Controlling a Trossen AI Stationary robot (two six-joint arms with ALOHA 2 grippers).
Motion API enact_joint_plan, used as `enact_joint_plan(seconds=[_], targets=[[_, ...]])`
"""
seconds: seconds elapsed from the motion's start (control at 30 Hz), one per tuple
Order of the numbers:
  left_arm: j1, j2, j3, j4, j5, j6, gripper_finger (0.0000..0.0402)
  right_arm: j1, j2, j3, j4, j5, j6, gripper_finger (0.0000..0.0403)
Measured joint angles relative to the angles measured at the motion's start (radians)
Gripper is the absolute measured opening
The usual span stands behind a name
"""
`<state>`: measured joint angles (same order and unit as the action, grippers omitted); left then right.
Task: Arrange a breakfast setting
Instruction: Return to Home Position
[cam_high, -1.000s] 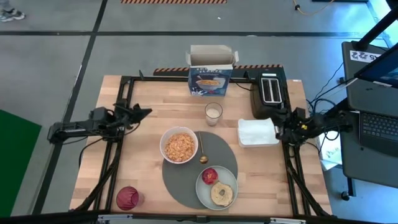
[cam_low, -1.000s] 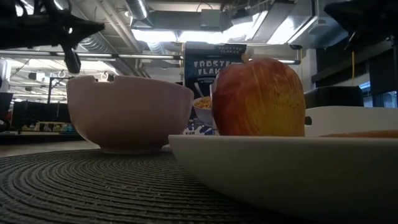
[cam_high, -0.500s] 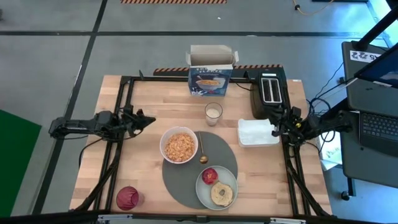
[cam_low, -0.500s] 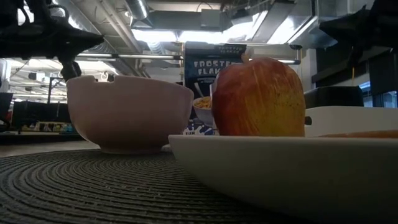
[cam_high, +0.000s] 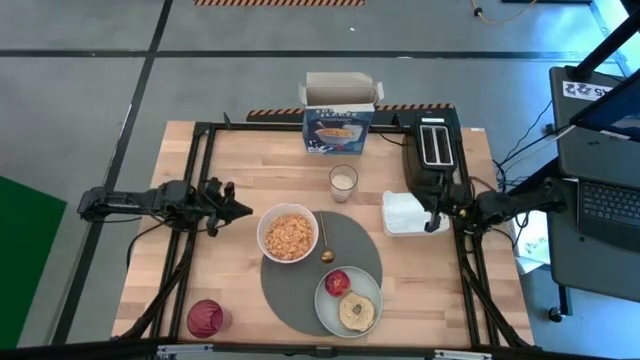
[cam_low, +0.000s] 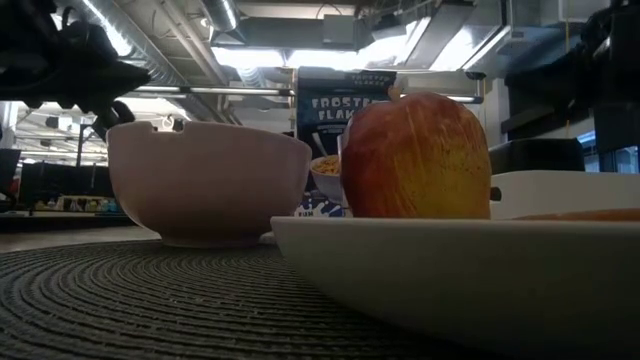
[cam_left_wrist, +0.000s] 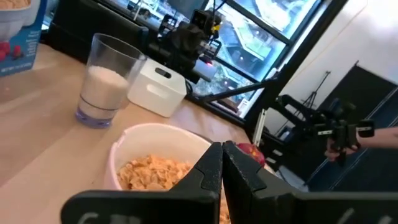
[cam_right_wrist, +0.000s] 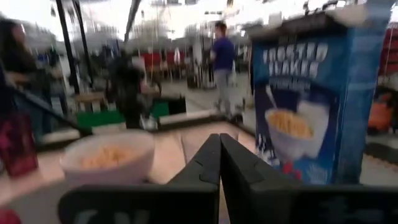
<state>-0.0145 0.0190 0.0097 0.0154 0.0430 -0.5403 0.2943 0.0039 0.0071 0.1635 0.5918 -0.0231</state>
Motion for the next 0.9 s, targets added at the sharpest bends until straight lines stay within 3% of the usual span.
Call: enact_joint_plan(seconds=[0.13,0.47,0.9], targets=[[0.000,0.001,0.000,0.000,0.001,0.028,0.0001,0.000,0.000,0.000,-0.079,-0.033,0.038,0.0003],[0.000,0.001,0.000,-0.002,-0.004,0.029,0.0000,0.000,0.002,0.001,-0.087,-0.141,0.044,0.0013],[0.000,0.001,0.000,-0.003,-0.005,0.027,0.0000,0.000,0.002,0.001,-0.089,-0.141,0.041,0.0023]])
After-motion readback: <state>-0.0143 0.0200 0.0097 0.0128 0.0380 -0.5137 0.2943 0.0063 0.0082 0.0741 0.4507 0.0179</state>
